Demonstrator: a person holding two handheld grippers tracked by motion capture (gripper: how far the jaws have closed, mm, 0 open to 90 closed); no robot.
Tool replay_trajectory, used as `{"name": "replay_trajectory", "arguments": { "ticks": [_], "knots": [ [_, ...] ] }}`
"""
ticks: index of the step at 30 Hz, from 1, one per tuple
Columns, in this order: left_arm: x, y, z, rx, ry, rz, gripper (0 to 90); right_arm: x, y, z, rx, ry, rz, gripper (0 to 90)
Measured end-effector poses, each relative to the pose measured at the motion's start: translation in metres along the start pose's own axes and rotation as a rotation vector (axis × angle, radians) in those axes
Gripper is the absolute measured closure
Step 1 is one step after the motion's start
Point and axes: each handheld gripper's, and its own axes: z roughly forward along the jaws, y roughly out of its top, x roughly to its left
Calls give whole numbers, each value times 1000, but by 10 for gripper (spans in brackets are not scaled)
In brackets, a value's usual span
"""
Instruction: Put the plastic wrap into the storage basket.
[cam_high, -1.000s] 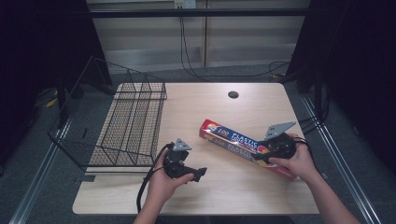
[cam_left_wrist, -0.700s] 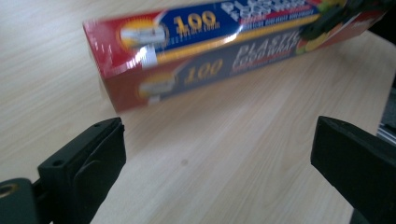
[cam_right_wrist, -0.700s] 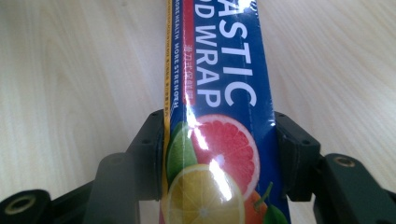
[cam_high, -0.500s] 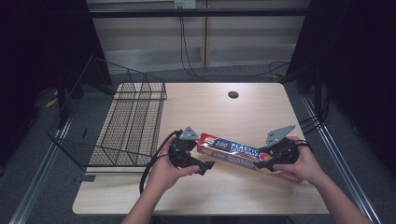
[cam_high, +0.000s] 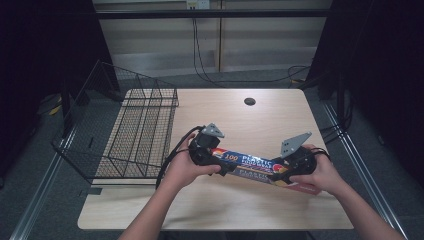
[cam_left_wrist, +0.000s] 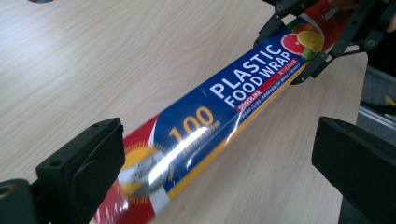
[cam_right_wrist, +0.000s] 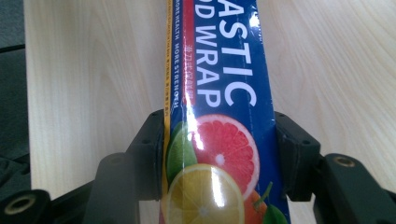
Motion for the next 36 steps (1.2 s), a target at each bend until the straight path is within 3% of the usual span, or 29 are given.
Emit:
{"name": "replay_trajectory", "arguments": {
  "ticks": [2,8,17,20,25,26,27,32,34,36],
  "knots": [
    [1,5,7,37,-17,26,26,0,2,1,5,5,-6,452],
    [4,11,21,90,-44,71,26,-1,8,2,1,25,-33,452],
    [5,21,35,134,-72,88,20,-3,14,0,0,46,-62,451],
    [3,22,41,133,-100,82,20,-2,17,0,3,43,-67,451],
    [-1,24,48,149,-104,96,20,-3,18,0,-5,70,-96,450],
    [0,26,50,189,-114,128,20,-2,19,0,-1,69,-100,450],
    [-2,27,53,212,-114,132,20,-1,21,0,1,68,-108,450],
    [-6,28,59,233,-134,115,46,2,26,-1,0,80,-142,449],
    [-8,30,61,260,-145,151,53,2,28,-2,-13,86,-145,449],
    [-9,30,63,261,-155,158,79,2,30,-4,-18,88,-144,448]
  ]
}}
